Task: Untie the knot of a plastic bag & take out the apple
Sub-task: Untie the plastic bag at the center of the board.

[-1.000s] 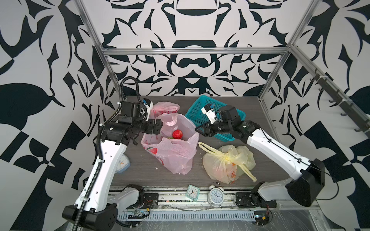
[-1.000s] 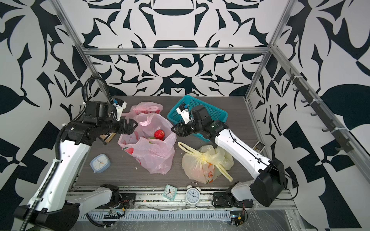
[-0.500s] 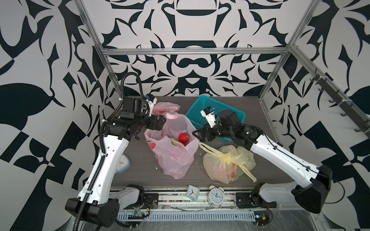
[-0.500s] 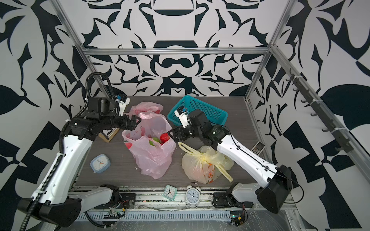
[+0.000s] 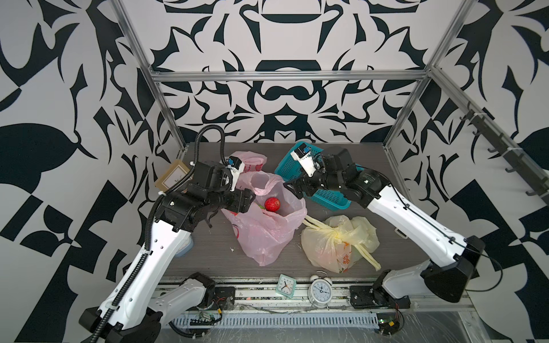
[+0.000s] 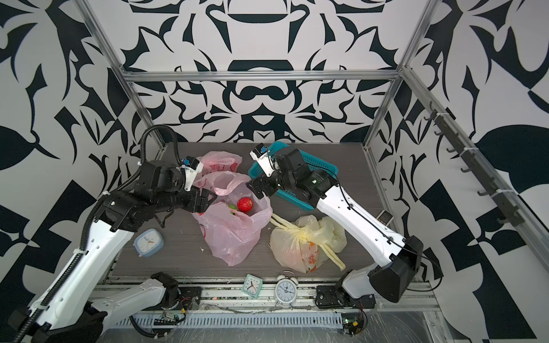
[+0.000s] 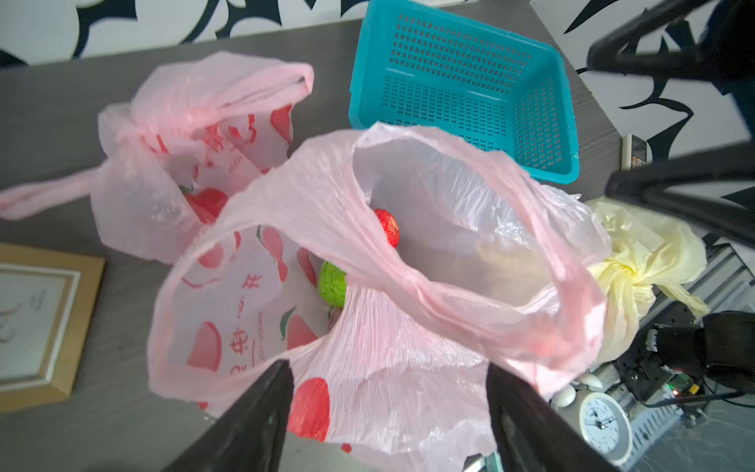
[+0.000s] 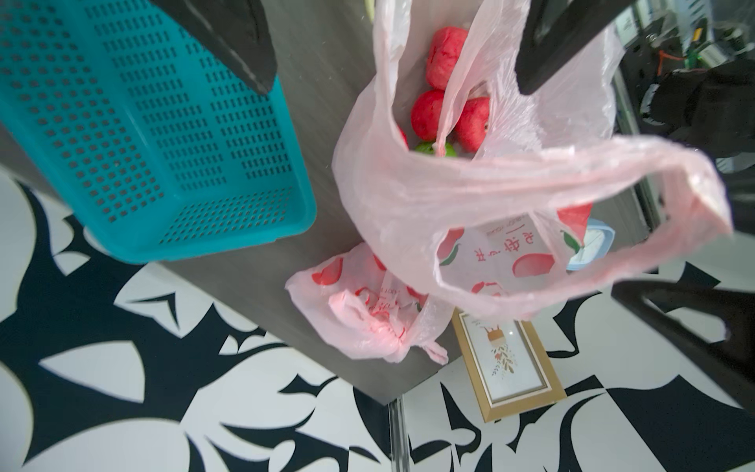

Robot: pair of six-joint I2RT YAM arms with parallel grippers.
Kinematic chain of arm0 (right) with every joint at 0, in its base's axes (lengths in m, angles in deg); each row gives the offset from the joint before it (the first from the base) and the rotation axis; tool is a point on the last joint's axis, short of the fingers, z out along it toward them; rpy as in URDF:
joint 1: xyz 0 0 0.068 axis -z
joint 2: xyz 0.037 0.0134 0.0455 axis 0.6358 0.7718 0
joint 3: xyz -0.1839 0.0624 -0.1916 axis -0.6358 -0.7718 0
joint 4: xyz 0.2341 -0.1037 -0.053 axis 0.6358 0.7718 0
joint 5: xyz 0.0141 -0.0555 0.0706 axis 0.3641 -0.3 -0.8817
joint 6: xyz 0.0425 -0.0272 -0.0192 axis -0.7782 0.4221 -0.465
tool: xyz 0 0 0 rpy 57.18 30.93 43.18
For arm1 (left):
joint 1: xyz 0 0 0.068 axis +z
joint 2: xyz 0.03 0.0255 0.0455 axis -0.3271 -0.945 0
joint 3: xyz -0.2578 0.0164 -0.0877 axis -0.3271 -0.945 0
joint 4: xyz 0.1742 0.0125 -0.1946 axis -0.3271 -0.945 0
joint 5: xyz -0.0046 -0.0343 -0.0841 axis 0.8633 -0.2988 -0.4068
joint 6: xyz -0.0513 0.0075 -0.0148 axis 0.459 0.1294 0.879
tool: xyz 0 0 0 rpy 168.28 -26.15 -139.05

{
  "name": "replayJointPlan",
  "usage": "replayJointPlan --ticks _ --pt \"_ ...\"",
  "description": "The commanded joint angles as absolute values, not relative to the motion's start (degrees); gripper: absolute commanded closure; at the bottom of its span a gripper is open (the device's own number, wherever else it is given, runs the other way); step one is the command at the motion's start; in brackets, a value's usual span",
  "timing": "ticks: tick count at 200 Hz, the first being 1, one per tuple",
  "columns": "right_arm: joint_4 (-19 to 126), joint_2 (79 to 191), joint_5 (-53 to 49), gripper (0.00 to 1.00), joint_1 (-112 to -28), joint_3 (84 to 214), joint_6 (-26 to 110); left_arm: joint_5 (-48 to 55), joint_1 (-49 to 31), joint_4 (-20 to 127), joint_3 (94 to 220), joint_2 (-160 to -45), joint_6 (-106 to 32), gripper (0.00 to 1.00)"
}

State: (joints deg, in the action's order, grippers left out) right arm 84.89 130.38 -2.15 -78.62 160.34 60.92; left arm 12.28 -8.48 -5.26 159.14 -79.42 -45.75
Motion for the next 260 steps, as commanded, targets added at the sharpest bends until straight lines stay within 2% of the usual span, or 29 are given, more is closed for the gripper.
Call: replayJointPlan --ticks 1,24,54,86,143,193,214,227,247,260 --pt "84.08 134.61 -8.5 0.15 -74.1 166.43 61.74 12.59 -9.08 -6.85 155.95 -78.98 -41.44 0.27" --pt "83.68 140.84 -14.59 0.15 -71.48 172.42 59.27 10.58 -10.18 -5.5 152.74 -80.24 -39.93 0.28" --pt "92.96 152.18 -20.85 0.04 -72.14 185.58 62.58 10.15 -12.9 -1.84 148.62 -82.57 -37.29 0.28" --pt "97.53 158.75 -22.8 0.01 -73.73 190.88 66.45 11.06 -14.64 0.55 146.67 -84.35 -36.05 0.28" --pt "102.49 163.57 -13.61 0.01 -78.88 192.99 74.46 9.89 -15.4 -0.37 144.18 -85.67 -34.85 0.27" --pt "104.44 164.33 0.97 0.02 -83.0 190.56 80.98 9.04 -15.36 -0.42 142.16 -86.61 -34.51 0.27" --pt "103.63 164.67 6.22 0.12 -83.77 189.98 81.83 8.96 -15.37 -0.42 141.59 -87.0 -34.57 0.26" --pt "104.43 166.04 8.95 0.26 -83.93 191.74 80.91 8.85 -15.39 -0.34 141.35 -87.37 -34.69 0.26" --pt "106.83 169.11 12.38 0.58 -84.17 195.96 79.11 8.43 -15.36 0.13 140.96 -87.99 -34.69 0.26" --pt "108.14 170.99 14.47 0.89 -84.31 198.25 77.56 7.95 -15.36 0.7 140.52 -88.2 -34.47 0.26"
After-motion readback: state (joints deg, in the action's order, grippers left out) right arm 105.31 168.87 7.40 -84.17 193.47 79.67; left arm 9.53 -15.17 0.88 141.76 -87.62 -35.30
